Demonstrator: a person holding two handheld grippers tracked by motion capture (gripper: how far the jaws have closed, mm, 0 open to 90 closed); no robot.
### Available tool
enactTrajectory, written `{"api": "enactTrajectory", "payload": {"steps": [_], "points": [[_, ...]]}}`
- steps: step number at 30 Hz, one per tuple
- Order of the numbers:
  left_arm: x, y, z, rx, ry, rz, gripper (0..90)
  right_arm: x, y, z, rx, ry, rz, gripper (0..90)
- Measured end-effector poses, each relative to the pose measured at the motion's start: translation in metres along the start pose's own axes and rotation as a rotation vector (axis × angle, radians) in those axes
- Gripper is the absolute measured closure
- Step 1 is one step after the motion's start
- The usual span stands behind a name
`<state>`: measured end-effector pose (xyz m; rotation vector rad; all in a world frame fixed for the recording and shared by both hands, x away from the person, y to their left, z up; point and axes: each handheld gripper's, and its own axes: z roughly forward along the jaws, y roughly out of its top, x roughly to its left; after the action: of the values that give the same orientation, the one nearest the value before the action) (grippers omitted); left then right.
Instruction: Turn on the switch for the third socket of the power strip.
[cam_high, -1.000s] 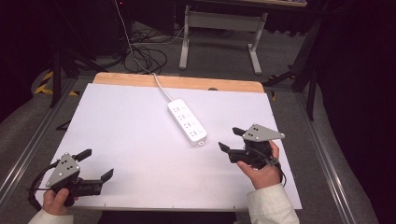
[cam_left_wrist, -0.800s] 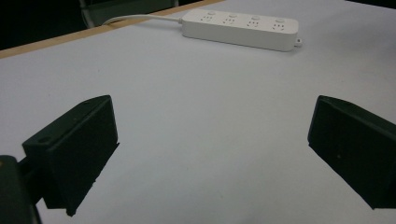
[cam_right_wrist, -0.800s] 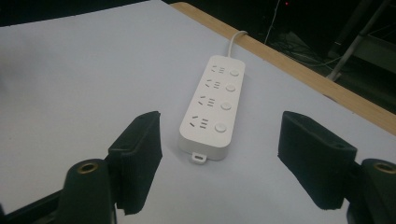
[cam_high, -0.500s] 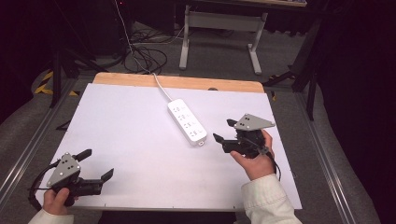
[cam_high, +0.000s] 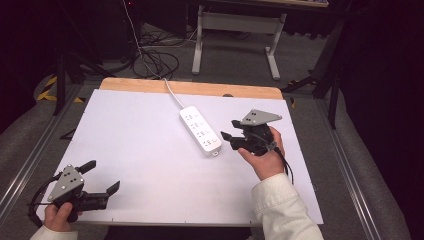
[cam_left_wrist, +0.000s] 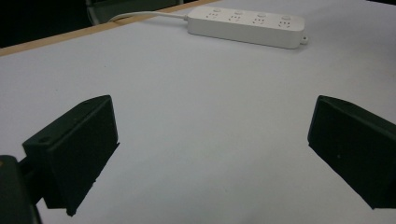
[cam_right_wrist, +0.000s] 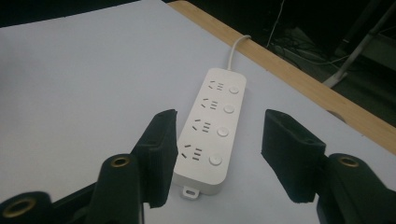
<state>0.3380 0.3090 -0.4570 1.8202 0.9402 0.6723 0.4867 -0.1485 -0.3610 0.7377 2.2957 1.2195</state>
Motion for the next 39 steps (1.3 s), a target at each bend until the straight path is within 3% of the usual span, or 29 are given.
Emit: {"api": "enactTrajectory", "payload": {"steps": [4,10,14,25,39], "points": [[0.0,-0.001,-0.002,0.002,0.008,0.001,2.1,-0.007,0.005,0.014,0.014,0.051,0.052,53.9],[0.0,-0.001,-0.002,0.001,0.006,-0.005,2.1,-0.013,0.007,0.032,0.032,0.083,0.107,61.1],[0.0,-0.001,-0.001,0.0,0.001,-0.007,2.1,-0.015,0.007,0.045,0.054,0.102,0.129,73.9],[0.001,-0.001,-0.001,0.0,0.004,0.001,2.1,-0.016,0.002,0.077,0.079,0.074,0.106,90.0],[0.002,-0.001,0.0,-0.001,-0.007,-0.007,2.1,-0.021,-0.008,0.113,0.107,0.056,0.139,90.0]]}}
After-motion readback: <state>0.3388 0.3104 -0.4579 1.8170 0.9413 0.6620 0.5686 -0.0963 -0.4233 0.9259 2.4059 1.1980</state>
